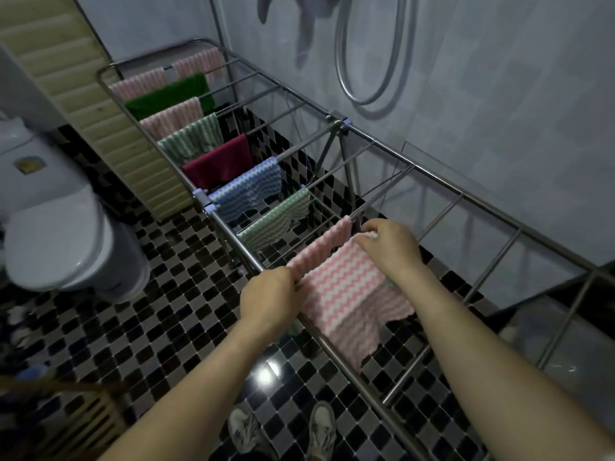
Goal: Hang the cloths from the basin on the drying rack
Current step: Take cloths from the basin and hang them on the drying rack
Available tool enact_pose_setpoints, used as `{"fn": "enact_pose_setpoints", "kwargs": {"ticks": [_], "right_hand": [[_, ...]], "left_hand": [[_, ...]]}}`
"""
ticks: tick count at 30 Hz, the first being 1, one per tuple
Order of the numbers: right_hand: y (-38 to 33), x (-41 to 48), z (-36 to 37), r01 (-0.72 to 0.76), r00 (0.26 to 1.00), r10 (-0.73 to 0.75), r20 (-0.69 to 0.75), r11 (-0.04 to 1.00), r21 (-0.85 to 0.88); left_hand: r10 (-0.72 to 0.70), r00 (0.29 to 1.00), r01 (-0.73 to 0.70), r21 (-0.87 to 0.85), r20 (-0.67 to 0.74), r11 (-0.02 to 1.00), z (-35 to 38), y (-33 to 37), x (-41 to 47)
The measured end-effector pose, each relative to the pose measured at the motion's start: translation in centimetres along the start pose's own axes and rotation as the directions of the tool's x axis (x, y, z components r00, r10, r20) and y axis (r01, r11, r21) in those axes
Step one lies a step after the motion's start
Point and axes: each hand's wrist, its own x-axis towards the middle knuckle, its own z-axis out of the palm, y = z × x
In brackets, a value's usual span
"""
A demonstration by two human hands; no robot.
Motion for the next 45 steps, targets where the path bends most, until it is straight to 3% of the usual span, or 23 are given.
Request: {"fn": "enact_pose_setpoints", "kwargs": {"ticks": [4,7,11,18,24,28,31,34,37,40,45], "right_hand": [[0.5,-0.1,-1.7,-0.069,0.998,0.069,0.014,0.998,-0.002],[1.9,-0.3,-3.7,-0.162,0.969,0.168,0.181,0.986,-0.049],[3.6,-1.1,-4.4,-0.248,0.896,0.271,0.351,0.963,-0.109],[4.8,-2.0,-3.0,-0.322,0.912,0.269,0.309,0.938,0.133],[4.8,-2.1,-2.4,-0.245,0.952,0.218,0.214,0.964,0.105],[3.6,-2.8,-3.3,-0.196,0.962,0.211,0.174,0.976,-0.100],[1.6,-3.6,-5.1,-0.107,0.970,0.106,0.221,0.994,-0.006],[-1.4,-4.9,-7.0,-0.018,0.904,-0.103,0.415,0.961,0.276],[-5.1,-6.7,-7.8,0.018,0.766,-0.323,0.556,0.875,0.483],[-7.9,-8.2,-7.2,-0.003,0.658,-0.458,0.598,0.792,0.611],[-10.2,-9.5,-7.1,0.072,0.743,-0.458,0.488,0.780,0.622]], "left_hand": [[0.098,0.995,-0.097,0.049,-0.023,0.994,0.3,0.2,-0.5],[0.213,0.968,-0.214,-0.002,0.136,0.977,0.5,0.9,-0.8],[0.238,0.926,-0.228,-0.068,0.293,0.971,1.1,1.7,-1.0],[0.227,0.921,-0.208,-0.093,0.317,0.974,1.8,1.6,-0.5],[0.221,0.909,-0.176,-0.157,0.353,0.972,1.8,1.5,-0.5],[0.330,0.842,-0.257,-0.221,0.427,0.941,-1.0,1.2,-1.2],[0.378,0.771,-0.131,-0.453,0.513,0.882,-5.2,-0.3,-1.5],[0.455,0.779,-0.082,-0.650,0.431,0.756,-9.3,-1.2,-2.3],[0.479,0.842,-0.075,-0.826,0.247,0.559,-11.9,-1.1,-3.3],[0.499,0.861,-0.135,-0.904,0.095,0.405,-13.5,-0.8,-4.1],[0.434,0.900,-0.208,-0.914,-0.040,0.347,-15.0,-1.6,-5.0]]}}
